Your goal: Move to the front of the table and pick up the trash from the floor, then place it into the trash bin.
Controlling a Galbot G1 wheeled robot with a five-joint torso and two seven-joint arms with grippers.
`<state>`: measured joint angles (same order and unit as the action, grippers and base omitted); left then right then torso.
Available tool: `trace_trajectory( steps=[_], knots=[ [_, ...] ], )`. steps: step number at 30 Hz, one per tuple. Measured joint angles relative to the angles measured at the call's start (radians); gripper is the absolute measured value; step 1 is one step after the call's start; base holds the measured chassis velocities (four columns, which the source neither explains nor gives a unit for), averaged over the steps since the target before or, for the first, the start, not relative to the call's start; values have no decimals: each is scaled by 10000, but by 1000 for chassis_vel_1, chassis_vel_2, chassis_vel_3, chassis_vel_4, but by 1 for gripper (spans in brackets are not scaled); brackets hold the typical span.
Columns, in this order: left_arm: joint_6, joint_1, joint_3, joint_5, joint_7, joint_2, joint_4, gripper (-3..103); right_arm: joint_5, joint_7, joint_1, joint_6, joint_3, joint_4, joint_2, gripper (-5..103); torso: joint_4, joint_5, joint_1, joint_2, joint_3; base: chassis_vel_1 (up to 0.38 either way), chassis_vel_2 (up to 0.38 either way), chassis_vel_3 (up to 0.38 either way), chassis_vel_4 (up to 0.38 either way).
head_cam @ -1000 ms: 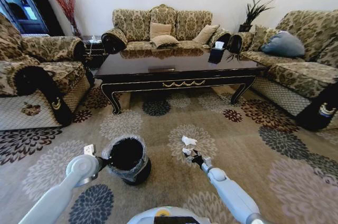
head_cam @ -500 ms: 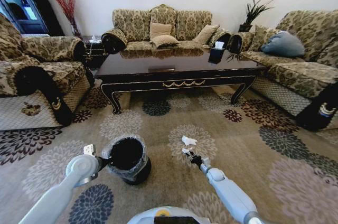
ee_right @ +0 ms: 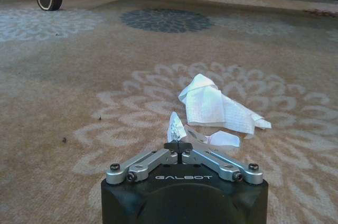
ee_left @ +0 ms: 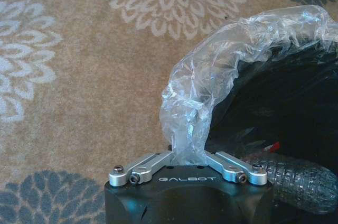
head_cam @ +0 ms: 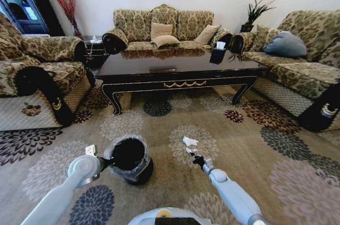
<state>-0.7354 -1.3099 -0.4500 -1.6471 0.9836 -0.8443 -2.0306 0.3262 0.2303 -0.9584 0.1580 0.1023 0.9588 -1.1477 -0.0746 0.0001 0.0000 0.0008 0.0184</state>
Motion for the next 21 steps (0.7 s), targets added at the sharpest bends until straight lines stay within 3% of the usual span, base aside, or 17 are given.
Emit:
trace_trajectory(
  steps=[8,13,18,21],
  knots=[
    [-2,407,400,1,17,169,-34,0,333,-87,-675,-34,268,1446,426,0,1,3,0,0,0,0,0,0,0],
    [-2,1195,963,-158,238,229,-33,0,617,-190,-1243,-172,549,3049,828,0,-3,-1,0,0,0,0,0,0,0],
    [-2,2254,1908,-472,576,197,95,0,1087,-372,-2474,-420,1374,5804,1660,0,-2,-1,0,0,0,0,0,0,0],
    [-1,2335,1983,-539,639,122,98,0,1063,-353,-2745,-344,1518,6480,1899,0,-7,-2,0,0,0,0,0,0,0]
  ],
)
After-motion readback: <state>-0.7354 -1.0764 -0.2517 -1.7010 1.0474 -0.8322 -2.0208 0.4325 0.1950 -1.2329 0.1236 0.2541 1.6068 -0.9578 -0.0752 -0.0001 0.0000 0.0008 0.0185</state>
